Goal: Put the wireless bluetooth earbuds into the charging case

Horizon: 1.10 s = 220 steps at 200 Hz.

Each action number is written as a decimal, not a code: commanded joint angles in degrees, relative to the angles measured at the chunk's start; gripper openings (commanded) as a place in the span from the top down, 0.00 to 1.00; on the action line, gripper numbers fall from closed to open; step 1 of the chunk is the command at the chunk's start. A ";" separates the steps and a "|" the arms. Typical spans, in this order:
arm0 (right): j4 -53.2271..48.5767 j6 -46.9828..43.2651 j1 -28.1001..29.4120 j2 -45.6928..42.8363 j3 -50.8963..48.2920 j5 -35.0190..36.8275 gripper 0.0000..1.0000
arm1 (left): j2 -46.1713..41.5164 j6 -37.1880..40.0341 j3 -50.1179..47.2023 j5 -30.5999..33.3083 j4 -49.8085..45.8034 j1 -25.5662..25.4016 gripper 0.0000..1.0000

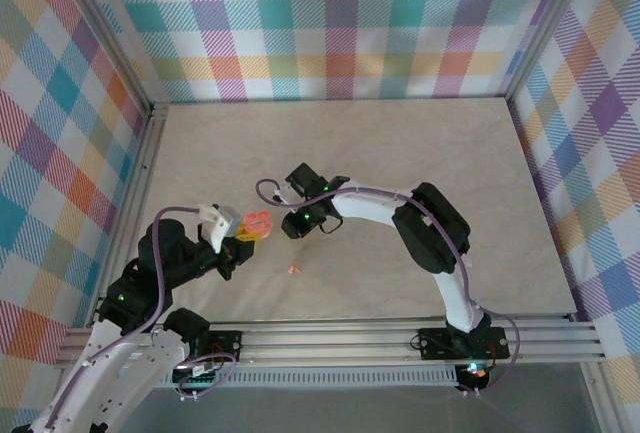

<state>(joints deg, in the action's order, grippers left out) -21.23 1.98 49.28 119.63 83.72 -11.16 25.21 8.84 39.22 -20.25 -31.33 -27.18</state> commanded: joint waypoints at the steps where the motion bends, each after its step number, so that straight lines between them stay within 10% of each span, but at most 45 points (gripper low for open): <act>1: 2.38 -0.47 -1.10 -2.95 -2.78 -1.05 0.82 | -1.80 0.69 -1.38 0.04 1.04 0.37 1.00; 220: 2.09 -5.53 -2.21 3.11 3.28 -6.07 0.71 | -1.74 0.83 -1.36 0.74 0.66 0.37 1.00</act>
<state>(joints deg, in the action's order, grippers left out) -18.92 -1.58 46.87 121.16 85.10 -15.92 23.53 8.84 37.34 -20.18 -31.38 -27.18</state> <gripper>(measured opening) 0.282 0.203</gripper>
